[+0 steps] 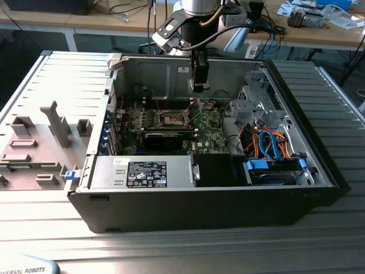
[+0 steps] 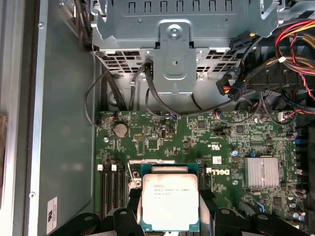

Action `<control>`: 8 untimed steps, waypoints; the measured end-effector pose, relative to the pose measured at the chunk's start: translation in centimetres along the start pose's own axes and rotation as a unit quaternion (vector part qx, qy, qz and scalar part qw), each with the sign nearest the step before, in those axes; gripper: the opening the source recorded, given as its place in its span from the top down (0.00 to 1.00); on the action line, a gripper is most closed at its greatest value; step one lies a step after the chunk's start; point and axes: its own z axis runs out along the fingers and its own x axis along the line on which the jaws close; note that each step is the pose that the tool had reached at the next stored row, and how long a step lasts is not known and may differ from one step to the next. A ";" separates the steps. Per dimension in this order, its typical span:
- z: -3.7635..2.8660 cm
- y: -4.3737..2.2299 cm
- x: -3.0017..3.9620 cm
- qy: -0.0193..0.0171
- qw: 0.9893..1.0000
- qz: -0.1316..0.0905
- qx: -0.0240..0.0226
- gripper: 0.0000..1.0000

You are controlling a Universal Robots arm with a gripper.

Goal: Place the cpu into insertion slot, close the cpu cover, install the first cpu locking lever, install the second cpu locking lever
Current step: 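Place the cpu into insertion slot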

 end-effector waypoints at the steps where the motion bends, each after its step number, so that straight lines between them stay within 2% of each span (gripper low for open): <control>1: 0.00 0.00 0.00 0.000 1.000 0.001 0.000 0.46; 8: 0.00 0.00 0.00 0.000 1.000 0.005 0.000 0.46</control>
